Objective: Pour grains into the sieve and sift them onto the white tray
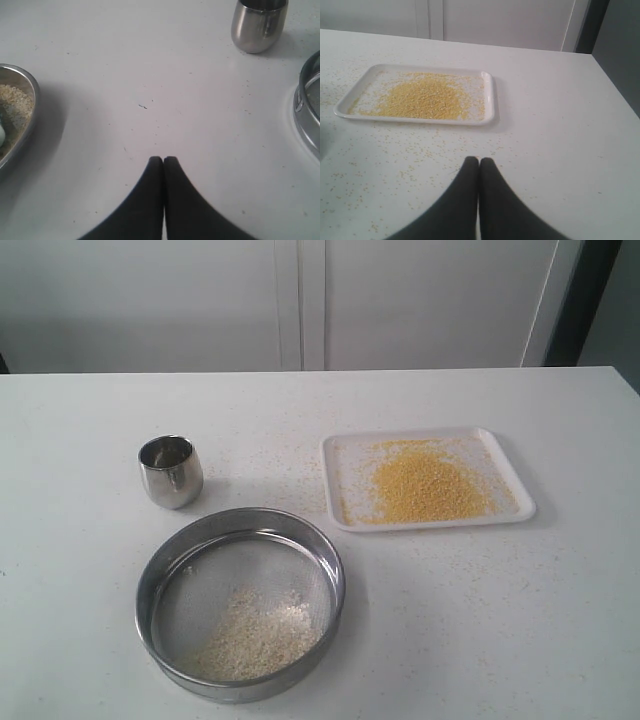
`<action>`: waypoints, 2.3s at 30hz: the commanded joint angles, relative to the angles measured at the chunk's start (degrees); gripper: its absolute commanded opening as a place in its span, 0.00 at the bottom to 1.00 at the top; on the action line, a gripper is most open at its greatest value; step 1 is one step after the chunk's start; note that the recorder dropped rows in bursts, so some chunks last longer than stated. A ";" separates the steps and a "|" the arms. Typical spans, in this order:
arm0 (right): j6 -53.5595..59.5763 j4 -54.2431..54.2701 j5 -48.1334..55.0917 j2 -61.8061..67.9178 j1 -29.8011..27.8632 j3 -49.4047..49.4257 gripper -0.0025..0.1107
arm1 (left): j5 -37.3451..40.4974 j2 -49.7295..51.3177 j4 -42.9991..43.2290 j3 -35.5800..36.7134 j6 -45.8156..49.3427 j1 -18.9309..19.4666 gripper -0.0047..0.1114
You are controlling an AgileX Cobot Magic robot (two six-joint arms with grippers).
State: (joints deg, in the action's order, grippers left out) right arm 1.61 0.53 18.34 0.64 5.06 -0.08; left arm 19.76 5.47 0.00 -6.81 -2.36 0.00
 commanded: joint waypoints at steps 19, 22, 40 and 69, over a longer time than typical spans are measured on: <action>-0.37 -0.53 -0.45 -0.10 0.09 0.08 0.02 | -4.37 -5.47 -1.50 6.81 0.00 0.06 0.04; -0.37 -0.53 -0.45 -0.10 0.09 0.08 0.02 | -4.37 -5.47 -1.50 6.81 0.00 0.06 0.04; -0.37 -0.53 -0.45 -0.10 0.09 0.08 0.02 | -4.37 -5.47 -1.50 6.81 0.00 0.06 0.04; -0.37 -0.53 -0.45 -0.10 0.09 0.08 0.02 | -4.37 -5.47 -1.40 6.81 -0.01 0.00 0.04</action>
State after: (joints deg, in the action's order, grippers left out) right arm 1.51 0.53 18.34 0.64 5.06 -0.08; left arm 15.71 0.29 -0.62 -0.28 -2.36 0.00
